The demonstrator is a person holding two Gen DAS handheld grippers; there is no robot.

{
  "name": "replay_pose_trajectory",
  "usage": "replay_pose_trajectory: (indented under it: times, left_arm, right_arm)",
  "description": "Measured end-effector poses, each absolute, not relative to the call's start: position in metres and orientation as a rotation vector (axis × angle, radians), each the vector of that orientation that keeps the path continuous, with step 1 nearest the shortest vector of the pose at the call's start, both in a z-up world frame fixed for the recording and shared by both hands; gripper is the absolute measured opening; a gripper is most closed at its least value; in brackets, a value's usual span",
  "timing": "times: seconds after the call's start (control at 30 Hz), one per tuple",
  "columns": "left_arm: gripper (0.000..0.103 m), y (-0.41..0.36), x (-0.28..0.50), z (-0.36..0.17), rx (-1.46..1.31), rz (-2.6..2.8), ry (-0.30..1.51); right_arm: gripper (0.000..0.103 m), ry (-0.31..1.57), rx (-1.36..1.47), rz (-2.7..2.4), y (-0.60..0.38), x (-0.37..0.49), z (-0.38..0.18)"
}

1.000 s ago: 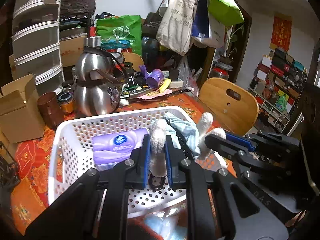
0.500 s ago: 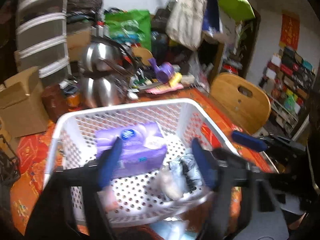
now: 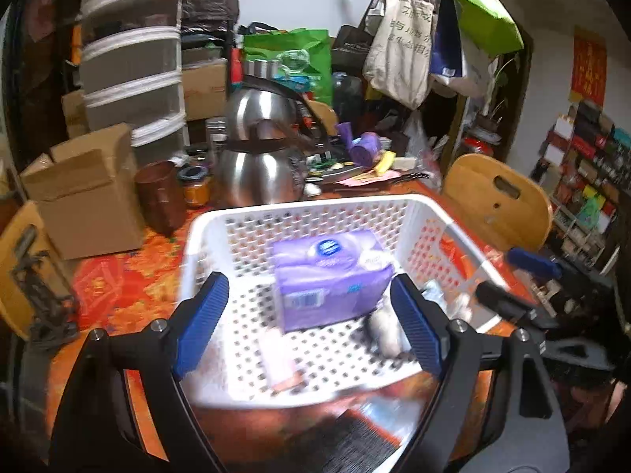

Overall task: Organize soft objects
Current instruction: 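Move both tools back toward the grey glove and light-blue packet, then grasp the grey knit glove with the right tool and lift it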

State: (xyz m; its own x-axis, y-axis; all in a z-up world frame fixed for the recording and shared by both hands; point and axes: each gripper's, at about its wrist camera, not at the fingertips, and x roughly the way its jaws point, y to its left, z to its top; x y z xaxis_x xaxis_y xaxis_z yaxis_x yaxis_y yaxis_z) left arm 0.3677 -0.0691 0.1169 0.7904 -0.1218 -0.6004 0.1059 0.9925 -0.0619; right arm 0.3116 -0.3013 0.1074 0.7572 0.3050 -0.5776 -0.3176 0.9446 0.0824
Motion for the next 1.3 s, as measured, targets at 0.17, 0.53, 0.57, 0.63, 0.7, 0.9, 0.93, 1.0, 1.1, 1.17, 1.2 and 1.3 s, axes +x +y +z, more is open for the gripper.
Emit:
replay_pose_trajectory:
  times: [0.17,0.53,0.57,0.63,0.7,0.9,0.93,1.0,1.1,1.17,1.2,1.3]
  left_arm:
    - [0.089,-0.038,0.31,0.12,0.007,-0.084,0.631]
    - [0.093,0.039,0.196,0.021,-0.083,-0.033,0.729]
    - [0.093,0.042,0.193,0.009,-0.095,-0.038,0.744]
    - [0.093,0.046,0.19,-0.007,-0.132,-0.078,0.769]
    - [0.093,0.041,0.19,-0.015,-0.14,-0.095,0.772]
    - [0.093,0.01,0.194,-0.016,-0.088,-0.17,0.758]
    - [0.093,0.006,0.195,-0.018,-0.078,-0.172,0.763]
    - [0.093,-0.001,0.2,-0.022,-0.072,-0.192,0.777]
    - [0.092,-0.011,0.204,-0.027,-0.045,-0.2,0.785]
    - [0.086,-0.013,0.205,-0.028,-0.044,-0.211,0.79]
    - [0.083,-0.013,0.206,-0.028,-0.051,-0.223,0.797]
    - [0.061,-0.012,0.209,-0.031,-0.075,-0.273,0.817]
  right_arm:
    - [0.082,0.619,0.009,0.38,-0.294,0.27,0.107]
    - [0.082,0.672,0.017,0.478,-0.256,0.194,0.046]
    - [0.082,0.673,0.001,0.483,-0.251,0.193,0.043]
    - [0.082,0.674,-0.001,0.503,-0.244,0.195,0.042]
    - [0.082,0.676,-0.007,0.518,-0.235,0.199,0.041]
    - [0.08,0.724,-0.036,0.523,-0.213,0.226,0.028]
    - [0.079,0.737,-0.036,0.523,-0.212,0.23,0.025]
    - [0.072,0.764,-0.042,0.536,-0.208,0.235,0.018]
    - [0.063,0.786,-0.066,0.549,-0.202,0.237,0.01]
    - [0.052,0.796,-0.063,0.572,-0.201,0.237,0.009]
    - [0.052,0.798,-0.071,0.568,-0.198,0.237,0.008]
    - [0.042,0.803,-0.102,0.567,-0.193,0.235,0.007]
